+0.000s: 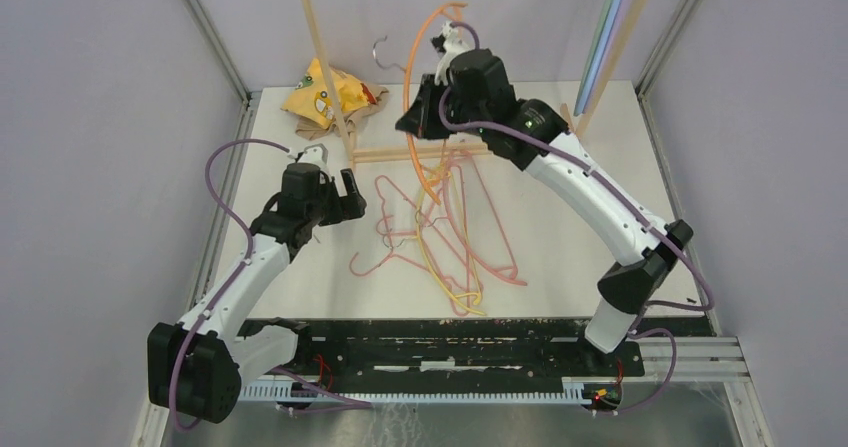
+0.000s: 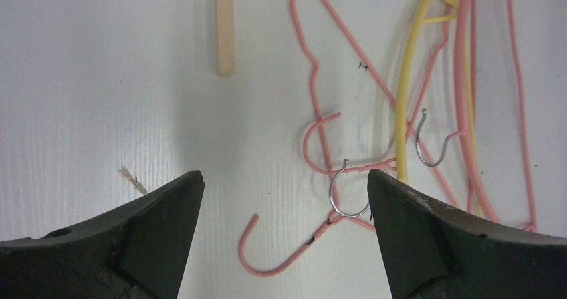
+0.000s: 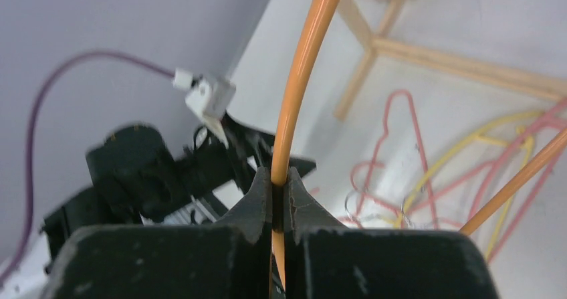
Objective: Organize the hangers
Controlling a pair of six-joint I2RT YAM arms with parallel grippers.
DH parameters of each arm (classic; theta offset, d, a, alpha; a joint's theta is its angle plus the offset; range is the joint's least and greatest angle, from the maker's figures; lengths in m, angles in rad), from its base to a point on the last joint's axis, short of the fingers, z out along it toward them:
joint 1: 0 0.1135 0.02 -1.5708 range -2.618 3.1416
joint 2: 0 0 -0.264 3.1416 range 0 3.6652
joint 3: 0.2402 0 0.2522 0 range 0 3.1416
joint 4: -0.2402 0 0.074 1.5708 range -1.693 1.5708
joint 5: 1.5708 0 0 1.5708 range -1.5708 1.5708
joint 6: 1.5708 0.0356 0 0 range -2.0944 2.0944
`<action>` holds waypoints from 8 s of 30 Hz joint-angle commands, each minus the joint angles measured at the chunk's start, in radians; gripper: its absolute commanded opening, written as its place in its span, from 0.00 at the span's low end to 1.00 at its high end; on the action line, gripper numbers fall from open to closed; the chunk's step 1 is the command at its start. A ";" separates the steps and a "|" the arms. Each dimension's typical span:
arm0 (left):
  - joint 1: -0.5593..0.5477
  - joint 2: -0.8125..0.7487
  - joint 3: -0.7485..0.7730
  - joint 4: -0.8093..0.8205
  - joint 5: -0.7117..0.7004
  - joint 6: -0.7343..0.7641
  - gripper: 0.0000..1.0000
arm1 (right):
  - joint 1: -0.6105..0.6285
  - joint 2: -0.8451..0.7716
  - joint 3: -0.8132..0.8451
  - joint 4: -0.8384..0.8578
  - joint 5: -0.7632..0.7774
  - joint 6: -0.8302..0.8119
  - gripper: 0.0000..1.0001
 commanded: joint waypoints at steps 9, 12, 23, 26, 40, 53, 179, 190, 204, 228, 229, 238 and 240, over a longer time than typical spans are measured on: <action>-0.006 -0.028 0.107 -0.027 0.037 0.059 0.99 | -0.201 0.310 0.571 0.218 -0.087 0.137 0.02; -0.005 -0.033 0.106 -0.036 0.032 0.063 0.99 | -0.224 0.290 0.547 0.266 -0.095 0.143 0.03; -0.006 -0.057 0.044 -0.043 0.012 0.056 0.99 | -0.265 0.206 0.420 0.326 -0.164 0.150 0.03; -0.006 -0.066 0.023 -0.038 0.005 0.056 0.99 | -0.263 0.172 0.358 0.341 -0.219 0.176 0.03; -0.006 -0.044 0.019 -0.018 0.006 0.060 0.99 | -0.256 0.133 0.369 0.315 -0.222 0.136 0.03; -0.006 -0.062 0.023 -0.033 -0.003 0.056 0.99 | -0.306 0.199 0.423 0.305 -0.116 0.132 0.04; -0.006 -0.008 -0.061 -0.013 -0.004 0.038 0.99 | -0.061 -0.152 -0.678 -0.071 0.051 -0.367 0.13; -0.005 -0.016 -0.063 -0.009 0.009 0.036 0.99 | -0.062 -0.096 -0.876 0.011 0.117 -0.446 0.47; -0.006 -0.029 -0.061 -0.035 -0.006 0.038 0.99 | -0.067 0.092 -0.825 0.118 0.072 -0.481 0.46; -0.006 -0.030 -0.060 -0.020 0.002 0.040 0.99 | -0.084 -0.252 -0.543 -0.052 -0.318 -0.241 0.01; -0.006 -0.029 -0.059 -0.018 0.004 0.041 0.99 | -0.087 -0.249 -0.516 -0.035 -0.353 -0.216 0.01; -0.006 -0.035 -0.057 -0.015 0.010 0.043 0.99 | -0.134 -0.211 -0.280 0.134 -0.478 -0.031 0.01; -0.006 -0.037 -0.057 -0.009 0.013 0.041 0.99 | -0.155 -0.209 -0.255 0.190 -0.463 0.007 0.01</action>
